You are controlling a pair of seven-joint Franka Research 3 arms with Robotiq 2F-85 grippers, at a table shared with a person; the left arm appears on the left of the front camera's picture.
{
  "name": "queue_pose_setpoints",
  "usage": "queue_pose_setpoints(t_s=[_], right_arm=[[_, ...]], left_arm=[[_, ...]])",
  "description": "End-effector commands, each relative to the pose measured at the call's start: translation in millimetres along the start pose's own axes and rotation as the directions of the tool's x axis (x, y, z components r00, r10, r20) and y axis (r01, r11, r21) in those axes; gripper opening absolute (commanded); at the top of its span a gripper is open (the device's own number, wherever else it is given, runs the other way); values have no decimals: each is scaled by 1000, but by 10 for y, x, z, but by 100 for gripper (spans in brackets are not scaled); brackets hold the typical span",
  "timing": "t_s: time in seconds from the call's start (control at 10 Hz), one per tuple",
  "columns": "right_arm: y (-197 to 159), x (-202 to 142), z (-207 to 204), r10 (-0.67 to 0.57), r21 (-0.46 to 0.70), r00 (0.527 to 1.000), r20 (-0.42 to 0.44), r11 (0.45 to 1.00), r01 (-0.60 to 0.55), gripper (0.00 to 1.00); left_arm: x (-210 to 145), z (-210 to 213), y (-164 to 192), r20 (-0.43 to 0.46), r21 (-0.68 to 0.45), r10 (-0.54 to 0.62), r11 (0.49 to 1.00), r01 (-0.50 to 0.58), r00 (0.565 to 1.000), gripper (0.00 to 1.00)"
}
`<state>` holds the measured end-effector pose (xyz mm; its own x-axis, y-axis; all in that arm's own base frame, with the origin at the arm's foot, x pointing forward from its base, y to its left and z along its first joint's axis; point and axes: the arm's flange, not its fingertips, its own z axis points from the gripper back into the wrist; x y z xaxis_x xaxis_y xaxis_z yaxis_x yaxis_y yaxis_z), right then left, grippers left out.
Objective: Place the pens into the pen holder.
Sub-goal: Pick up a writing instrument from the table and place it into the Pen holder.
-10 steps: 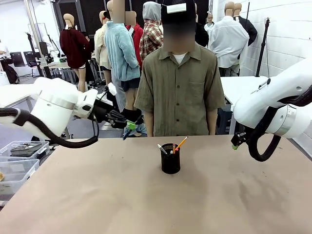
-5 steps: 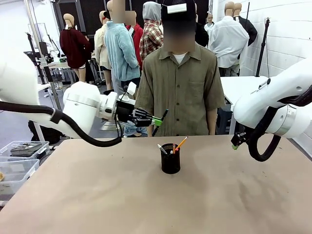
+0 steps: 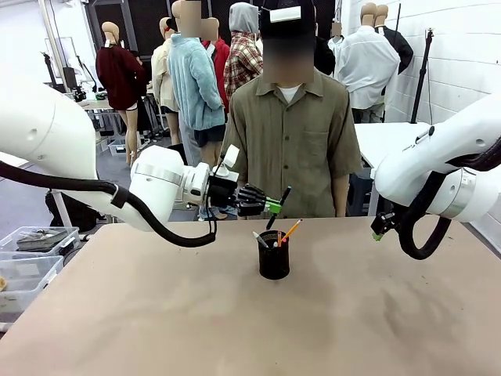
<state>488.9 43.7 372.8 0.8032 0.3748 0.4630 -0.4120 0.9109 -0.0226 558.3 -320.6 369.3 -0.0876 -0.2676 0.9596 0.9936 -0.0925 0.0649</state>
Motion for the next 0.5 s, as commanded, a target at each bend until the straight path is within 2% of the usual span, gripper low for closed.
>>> queue_pose_setpoints(t_s=[0.0, 0.4], right_arm=[[-20, -27, -9, 2, 17, 1000, 12, 1000, -3, 73], [-20, -27, -9, 2, 17, 1000, 12, 1000, -3, 73]], left_arm=[[-121, -91, 71, 61, 7, -33, 999, 33, 998, 0], [-393, -154, 95, 93, 28, -7, 1000, 4, 996, 0]])
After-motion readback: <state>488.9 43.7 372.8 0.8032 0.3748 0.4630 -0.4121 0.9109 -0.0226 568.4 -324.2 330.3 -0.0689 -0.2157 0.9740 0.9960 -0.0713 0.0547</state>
